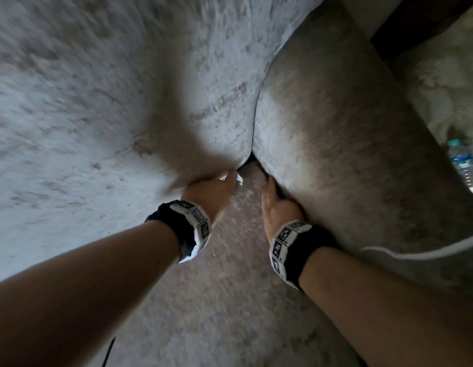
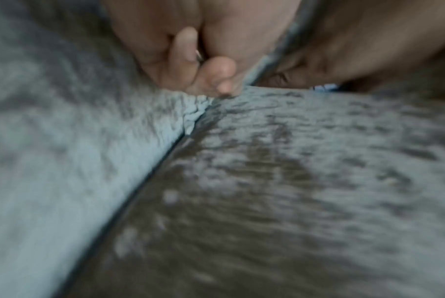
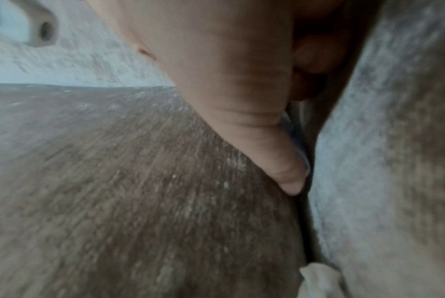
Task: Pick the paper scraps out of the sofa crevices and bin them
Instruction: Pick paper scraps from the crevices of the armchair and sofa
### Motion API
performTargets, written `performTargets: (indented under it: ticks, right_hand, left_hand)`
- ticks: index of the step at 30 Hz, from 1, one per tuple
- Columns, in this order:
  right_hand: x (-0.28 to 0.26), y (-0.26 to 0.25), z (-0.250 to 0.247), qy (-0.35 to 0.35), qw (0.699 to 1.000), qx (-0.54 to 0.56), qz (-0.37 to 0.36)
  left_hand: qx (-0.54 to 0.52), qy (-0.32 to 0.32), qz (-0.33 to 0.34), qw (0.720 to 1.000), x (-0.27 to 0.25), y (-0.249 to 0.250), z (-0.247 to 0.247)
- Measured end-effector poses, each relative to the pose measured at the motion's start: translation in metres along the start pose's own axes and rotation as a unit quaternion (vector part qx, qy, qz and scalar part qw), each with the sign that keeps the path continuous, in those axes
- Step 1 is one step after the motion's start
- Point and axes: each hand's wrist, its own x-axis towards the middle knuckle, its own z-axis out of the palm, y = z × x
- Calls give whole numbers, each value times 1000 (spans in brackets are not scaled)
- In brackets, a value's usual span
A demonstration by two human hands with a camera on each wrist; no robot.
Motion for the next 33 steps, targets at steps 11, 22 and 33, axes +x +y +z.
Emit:
performTargets:
  ticks: [11, 22, 33]
  right_hand:
    - [12, 3, -5, -77, 970, 216, 83]
    - [-13, 21, -25, -117, 949, 283, 72]
    - [-66, 25, -58, -100, 957, 265, 68]
  left_hand:
    - [159, 14, -61, 985, 6, 7, 14]
    - [50, -59, -110, 991, -22, -7, 21]
    - [-74, -25, -55, 995, -88, -30, 23]
